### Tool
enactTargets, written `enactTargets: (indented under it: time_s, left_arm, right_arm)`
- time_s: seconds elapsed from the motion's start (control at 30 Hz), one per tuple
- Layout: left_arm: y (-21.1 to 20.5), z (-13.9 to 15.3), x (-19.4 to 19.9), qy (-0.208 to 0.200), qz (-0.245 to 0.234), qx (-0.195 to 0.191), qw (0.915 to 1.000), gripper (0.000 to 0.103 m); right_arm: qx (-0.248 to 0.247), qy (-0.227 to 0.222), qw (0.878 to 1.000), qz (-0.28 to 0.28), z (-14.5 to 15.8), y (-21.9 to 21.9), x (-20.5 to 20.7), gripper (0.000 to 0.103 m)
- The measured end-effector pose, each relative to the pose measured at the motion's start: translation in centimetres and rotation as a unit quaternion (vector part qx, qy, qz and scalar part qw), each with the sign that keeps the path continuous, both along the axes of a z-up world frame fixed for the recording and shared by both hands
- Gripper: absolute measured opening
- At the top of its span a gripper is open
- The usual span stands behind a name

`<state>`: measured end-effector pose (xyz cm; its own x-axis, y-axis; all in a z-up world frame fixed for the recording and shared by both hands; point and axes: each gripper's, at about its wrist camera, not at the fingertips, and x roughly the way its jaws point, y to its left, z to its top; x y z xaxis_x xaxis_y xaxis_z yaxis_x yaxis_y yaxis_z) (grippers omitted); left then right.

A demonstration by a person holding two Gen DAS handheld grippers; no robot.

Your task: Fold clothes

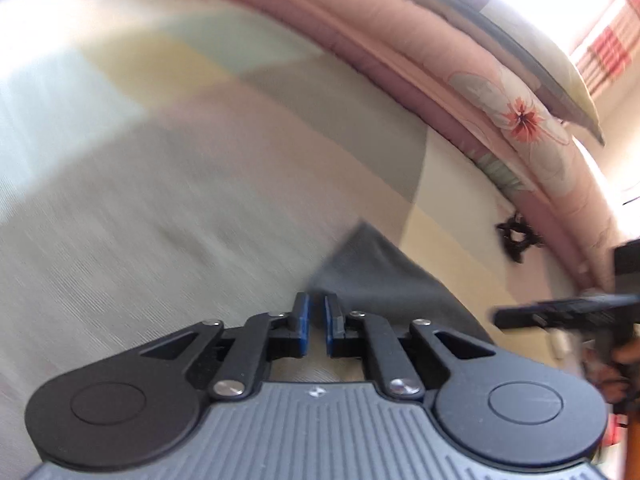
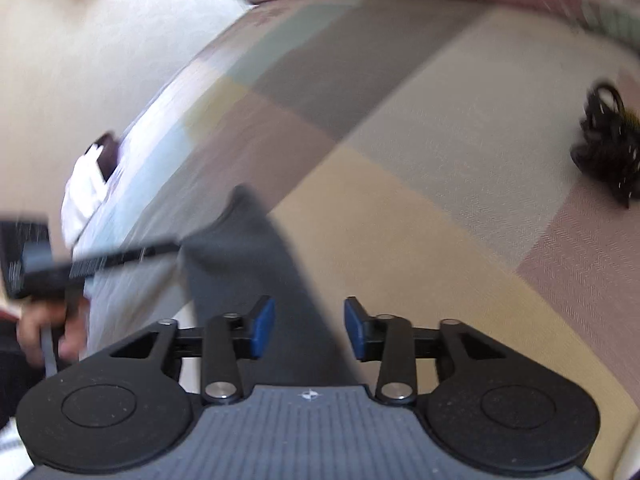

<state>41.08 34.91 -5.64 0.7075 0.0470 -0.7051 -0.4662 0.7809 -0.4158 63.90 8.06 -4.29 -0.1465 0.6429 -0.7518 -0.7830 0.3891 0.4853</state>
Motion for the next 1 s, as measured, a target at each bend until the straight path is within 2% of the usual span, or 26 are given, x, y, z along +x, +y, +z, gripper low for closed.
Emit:
enactTargets:
  time_s: [0.03, 0.1, 0.13, 0.2, 0.27, 0.3, 0.33, 0.37, 0.4, 0.5, 0.63, 0.77, 0.87, 1.0]
  left_arm:
    - [0.3, 0.3, 0.1, 0.001, -0.004, 0.006, 1.0, 0.009]
    - [1.0, 0.1, 0.6, 0.017, 0.0, -0.011, 0.9998, 0.017]
    - [1.3, -0.2, 0.8, 0.024, 0.005, -0.029, 0.9993, 0.017]
    - [1.8, -1.0, 0.7, 0.019, 0.022, -0.087, 0.9958, 0.017]
    - [2.1, -2.0, 0.2, 0.005, 0.042, -0.15, 0.9878, 0.023]
    - [2.2, -2.6, -0.1, 0.0, 0.053, -0.185, 0.9814, 0.027]
    - [2.2, -3.2, -0.3, -0.005, 0.063, -0.219, 0.9737, 0.027]
    - [2.3, -3.8, -0.5, -0.013, 0.071, -0.246, 0.9665, 0.027]
    - [2.3, -4.1, -0.6, -0.02, 0.076, -0.259, 0.9628, 0.029]
    - [2.3, -5.4, -0.3, -0.028, 0.084, -0.276, 0.9571, 0.037]
    - [3.7, -7.4, 0.2, -0.07, 0.106, -0.311, 0.9418, 0.037]
    - [4.7, -8.4, 0.8, -0.087, 0.112, -0.332, 0.9324, 0.037]
    - [4.7, -8.7, 0.5, -0.091, 0.106, -0.334, 0.9322, 0.035]
    - [4.6, -9.1, 0.1, -0.095, 0.109, -0.347, 0.9268, 0.031]
  right_arm:
    - [0.0, -0.012, 1.0, 0.008, 0.4, -0.1, -0.9, 0.058]
    - [0.003, -0.022, 1.0, 0.018, 0.6, 0.5, -1.4, 0.058]
    - [0.007, -0.018, 1.0, 0.018, 0.5, 1.1, -1.1, 0.058]
    - [0.013, -0.011, 1.0, 0.017, 0.2, 2.4, -0.4, 0.058]
    - [0.035, 0.035, 0.999, 0.017, -0.4, 4.1, 0.9, 0.058]
    - [0.04, 0.057, 0.997, 0.019, -0.9, 5.0, 1.6, 0.059]
    - [0.041, 0.08, 0.996, 0.024, -1.4, 5.9, 2.2, 0.059]
    - [0.038, 0.099, 0.994, 0.027, -2.1, 6.5, 2.8, 0.06]
    - [0.033, 0.115, 0.992, 0.029, -2.7, 7.1, 3.3, 0.061]
    - [0.026, 0.166, 0.985, 0.035, -4.5, 8.7, 4.9, 0.063]
    - [0.049, 0.214, 0.975, 0.039, -5.8, 10.8, 6.3, 0.066]
    - [0.052, 0.186, 0.979, 0.059, -5.4, 12.9, 6.2, 0.062]
    - [0.041, 0.161, 0.983, 0.078, -4.9, 13.0, 5.9, 0.061]
    - [0.048, 0.211, 0.973, 0.073, -5.8, 11.3, 5.5, 0.062]
